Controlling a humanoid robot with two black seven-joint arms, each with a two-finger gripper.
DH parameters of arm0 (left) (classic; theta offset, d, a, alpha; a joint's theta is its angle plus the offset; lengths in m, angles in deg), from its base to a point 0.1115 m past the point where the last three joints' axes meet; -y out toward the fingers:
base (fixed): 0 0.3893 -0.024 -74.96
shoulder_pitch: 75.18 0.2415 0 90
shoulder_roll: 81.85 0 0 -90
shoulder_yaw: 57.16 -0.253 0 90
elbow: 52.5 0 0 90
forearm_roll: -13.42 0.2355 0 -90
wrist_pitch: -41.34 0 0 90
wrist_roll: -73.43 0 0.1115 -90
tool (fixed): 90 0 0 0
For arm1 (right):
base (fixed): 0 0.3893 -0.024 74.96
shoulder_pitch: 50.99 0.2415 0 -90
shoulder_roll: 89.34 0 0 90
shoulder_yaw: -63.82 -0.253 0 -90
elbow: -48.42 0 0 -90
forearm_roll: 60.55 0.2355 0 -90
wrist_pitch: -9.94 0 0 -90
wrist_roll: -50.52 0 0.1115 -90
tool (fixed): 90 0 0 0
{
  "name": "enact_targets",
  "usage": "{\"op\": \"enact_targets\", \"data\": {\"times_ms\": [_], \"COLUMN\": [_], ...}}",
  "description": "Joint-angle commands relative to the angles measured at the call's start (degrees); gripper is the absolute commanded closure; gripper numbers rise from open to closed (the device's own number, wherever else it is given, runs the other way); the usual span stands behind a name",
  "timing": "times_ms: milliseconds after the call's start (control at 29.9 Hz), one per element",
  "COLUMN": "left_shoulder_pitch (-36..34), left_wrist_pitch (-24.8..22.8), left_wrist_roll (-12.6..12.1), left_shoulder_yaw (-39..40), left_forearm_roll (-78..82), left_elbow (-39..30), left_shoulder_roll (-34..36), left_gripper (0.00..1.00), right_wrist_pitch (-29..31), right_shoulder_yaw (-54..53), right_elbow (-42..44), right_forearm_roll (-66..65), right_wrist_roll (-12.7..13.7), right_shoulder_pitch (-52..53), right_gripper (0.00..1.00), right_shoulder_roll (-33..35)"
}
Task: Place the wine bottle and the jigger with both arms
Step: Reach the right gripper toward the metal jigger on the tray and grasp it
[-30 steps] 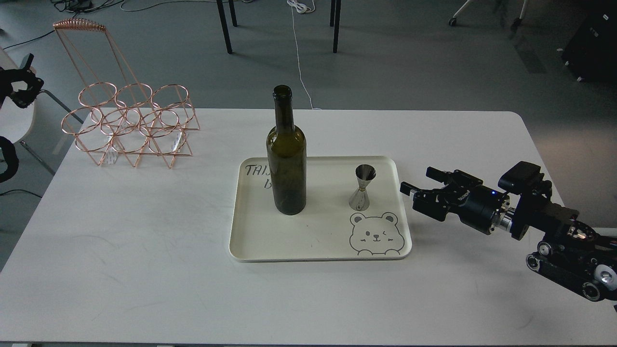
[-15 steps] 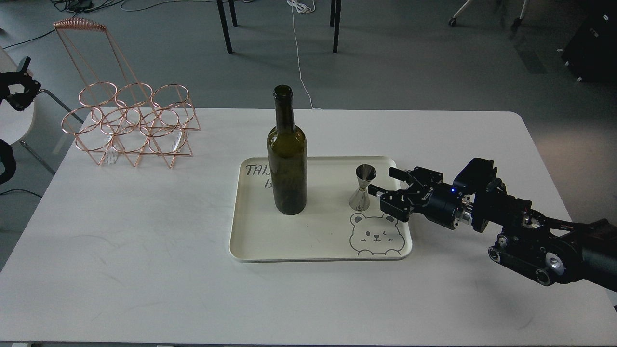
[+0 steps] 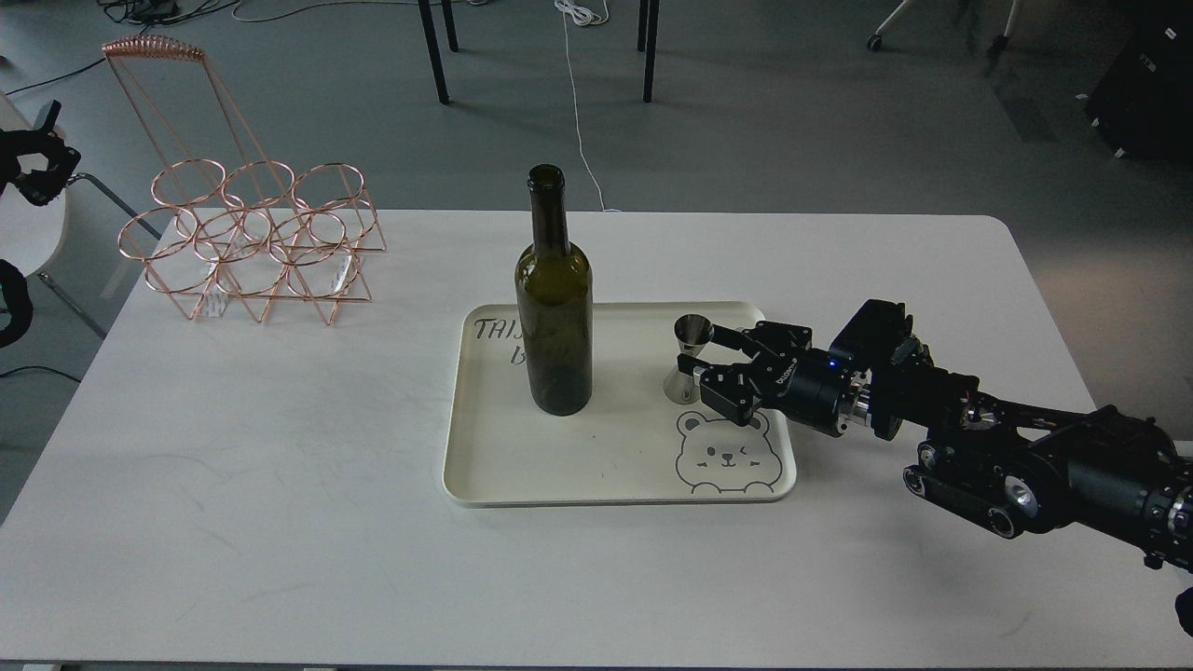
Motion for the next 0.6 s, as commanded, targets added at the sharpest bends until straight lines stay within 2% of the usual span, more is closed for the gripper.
{"op": "enact_targets", "data": {"times_ms": [0,234,468,569], "left_shoulder_pitch": [0.0,-0.1,-0.1,-0.1], "left_wrist_pitch": [0.1,0.1,-0.3,-0.3], "left_wrist_roll": [0.1,0.2,0.2,0.2], "left_shoulder_yaw": [0.1,0.1,0.0,-0.1], "left_forearm_roll": [0.0,0.0,0.0,0.0], "left_elbow": [0.0,0.0,0.1,0.1], "left_shoulder_roll": [-0.1,0.0,0.1,0.1], "left_gripper": [0.02,0.02,0.02,0.02], "right_wrist_pitch": [-0.6,-0.7,-0.7,-2.1], "right_shoulder_yaw": [0.1,0.1,0.4,0.4], "right_elbow": [0.1,2.2,2.5,2.5], "right_forearm_roll": [0.0,0.0,0.0,0.0], "right_wrist_roll": [0.0,0.0,0.0,0.0], "right_shoulder_pitch": [-0.2,-0.1,0.3,0.3], "right_gripper": [0.39,0.45,0.77,0.84], "right_shoulder_roll": [-0.3,-3.0,-3.5,-3.3]}}
